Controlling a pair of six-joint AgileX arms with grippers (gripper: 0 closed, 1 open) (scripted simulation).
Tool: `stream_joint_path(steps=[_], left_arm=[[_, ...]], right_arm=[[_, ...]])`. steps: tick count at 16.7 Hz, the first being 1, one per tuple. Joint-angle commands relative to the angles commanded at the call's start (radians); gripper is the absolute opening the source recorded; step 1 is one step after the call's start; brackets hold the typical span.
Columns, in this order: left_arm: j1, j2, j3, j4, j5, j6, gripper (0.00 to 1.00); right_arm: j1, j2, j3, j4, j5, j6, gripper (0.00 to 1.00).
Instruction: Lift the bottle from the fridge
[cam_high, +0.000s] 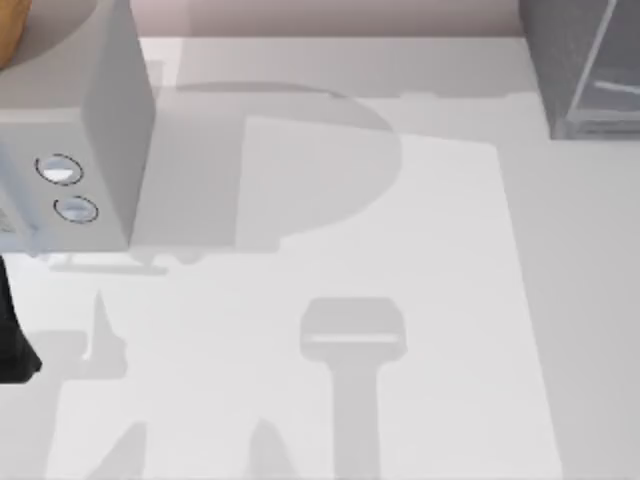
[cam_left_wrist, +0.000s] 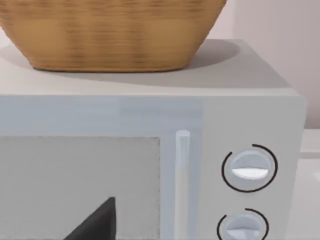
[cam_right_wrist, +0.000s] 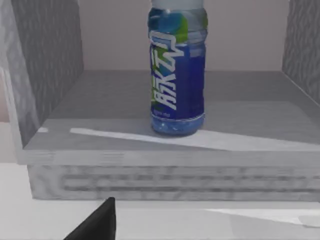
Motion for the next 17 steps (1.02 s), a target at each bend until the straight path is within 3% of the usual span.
stream_joint_path(steps=[8,17], left_arm=[[0.0,0.0,0.0,0.0,0.0,0.0,1.0],[0.0,0.0,0.0,0.0,0.0,0.0,1.0]], right_arm=[[0.033,0.048,0.067,-0.034,0.034,-0.006,1.0],[0.247,0.334,0.668,-0.329,0.263,-0.018,1.0]])
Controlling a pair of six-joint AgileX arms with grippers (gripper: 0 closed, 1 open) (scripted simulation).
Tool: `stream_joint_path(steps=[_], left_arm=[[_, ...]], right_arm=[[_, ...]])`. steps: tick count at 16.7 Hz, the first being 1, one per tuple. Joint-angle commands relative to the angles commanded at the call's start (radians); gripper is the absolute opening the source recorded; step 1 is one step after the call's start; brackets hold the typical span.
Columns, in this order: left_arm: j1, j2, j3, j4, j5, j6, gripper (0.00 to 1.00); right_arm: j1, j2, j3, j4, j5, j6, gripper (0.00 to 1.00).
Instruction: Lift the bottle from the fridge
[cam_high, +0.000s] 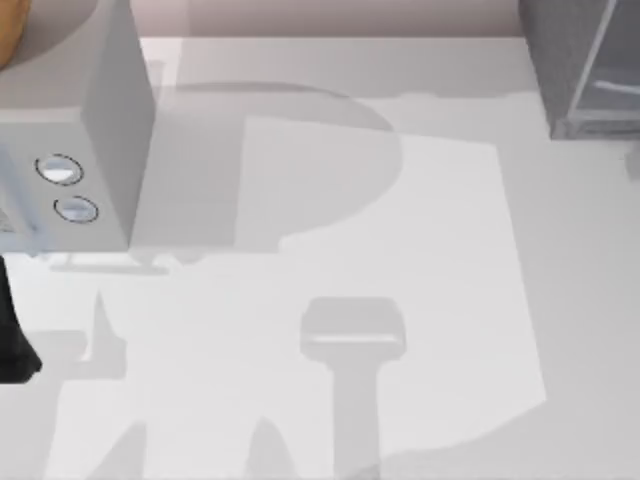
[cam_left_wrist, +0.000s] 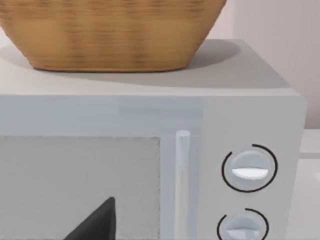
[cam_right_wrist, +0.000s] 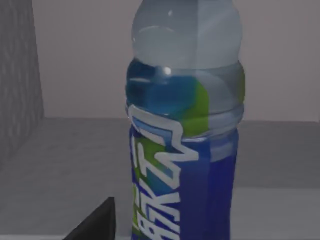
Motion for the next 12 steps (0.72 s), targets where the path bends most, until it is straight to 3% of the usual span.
stream_joint_path(steps=[4,12], left_arm=[[0.0,0.0,0.0,0.0,0.0,0.0,1.0],[0.0,0.0,0.0,0.0,0.0,0.0,1.0]], right_arm=[[0.065,0.051,0.125,-0.089,0.066,-0.002,1.0],[0.071,0.093,0.2,-0.126,0.072,-0.003,1.0]])
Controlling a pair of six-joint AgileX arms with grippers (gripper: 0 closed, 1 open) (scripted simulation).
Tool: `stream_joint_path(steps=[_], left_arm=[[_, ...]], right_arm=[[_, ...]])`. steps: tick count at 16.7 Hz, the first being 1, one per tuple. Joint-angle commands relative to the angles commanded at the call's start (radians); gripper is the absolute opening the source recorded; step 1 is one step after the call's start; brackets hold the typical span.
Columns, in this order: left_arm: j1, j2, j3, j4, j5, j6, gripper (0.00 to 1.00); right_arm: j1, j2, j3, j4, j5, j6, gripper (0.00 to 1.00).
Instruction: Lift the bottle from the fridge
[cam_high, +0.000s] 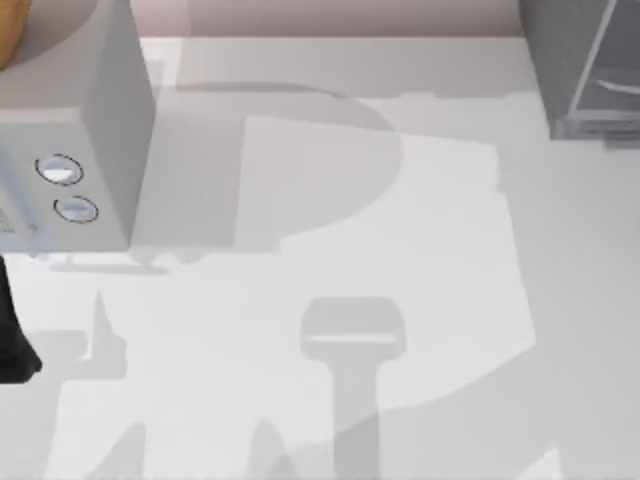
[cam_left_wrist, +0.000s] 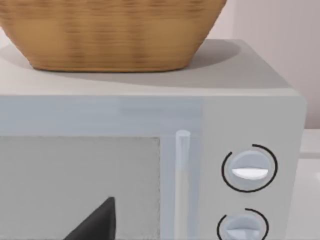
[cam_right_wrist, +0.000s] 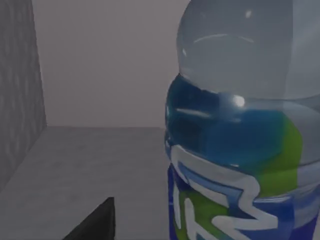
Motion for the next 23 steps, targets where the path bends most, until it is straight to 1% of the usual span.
stream_joint_path(steps=[5,10,23], left_arm=[[0.0,0.0,0.0,0.0,0.0,0.0,1.0],[0.0,0.0,0.0,0.0,0.0,0.0,1.0],[0.0,0.0,0.0,0.0,0.0,0.0,1.0]], right_arm=[[0.018,0.092,0.197,-0.097,0.019,-0.001,1.0],[0.022,0.105,0.224,-0.116,0.023,-0.001,1.0],[0.022,0.105,0.224,-0.116,0.023,-0.001,0.02]])
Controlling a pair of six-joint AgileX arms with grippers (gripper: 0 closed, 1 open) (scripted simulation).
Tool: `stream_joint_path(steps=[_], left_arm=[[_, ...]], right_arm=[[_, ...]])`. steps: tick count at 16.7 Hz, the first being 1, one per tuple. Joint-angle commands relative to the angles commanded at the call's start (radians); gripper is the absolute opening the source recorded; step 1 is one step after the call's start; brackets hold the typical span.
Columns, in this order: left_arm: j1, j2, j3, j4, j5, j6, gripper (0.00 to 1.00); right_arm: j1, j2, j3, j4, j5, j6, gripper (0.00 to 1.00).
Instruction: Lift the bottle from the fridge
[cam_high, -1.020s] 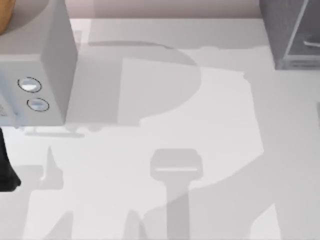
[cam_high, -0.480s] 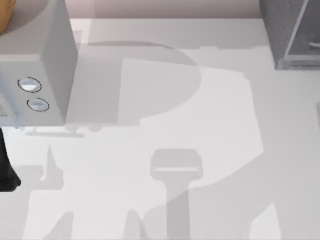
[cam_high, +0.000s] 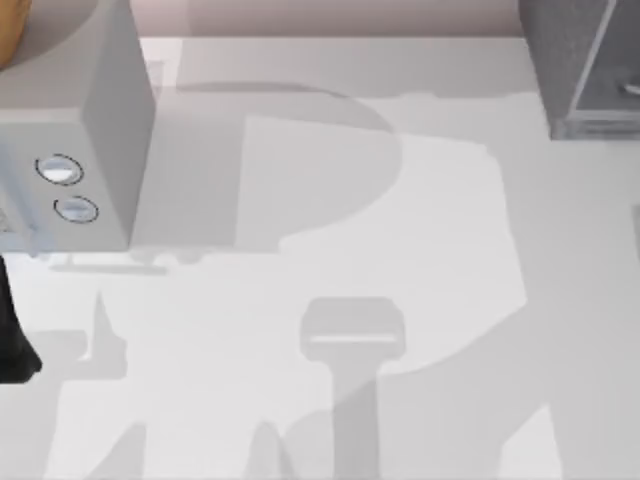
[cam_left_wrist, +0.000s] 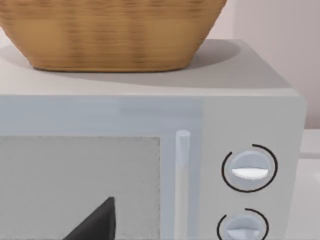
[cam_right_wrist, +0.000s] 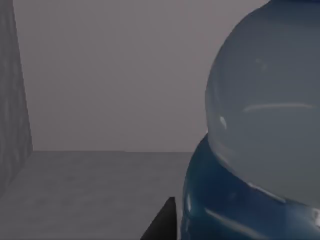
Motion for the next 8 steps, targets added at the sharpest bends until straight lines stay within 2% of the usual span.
stream_joint_path(steps=[8], left_arm=[[0.0,0.0,0.0,0.0,0.0,0.0,1.0]], right_arm=[[0.0,0.0,0.0,0.0,0.0,0.0,0.0]])
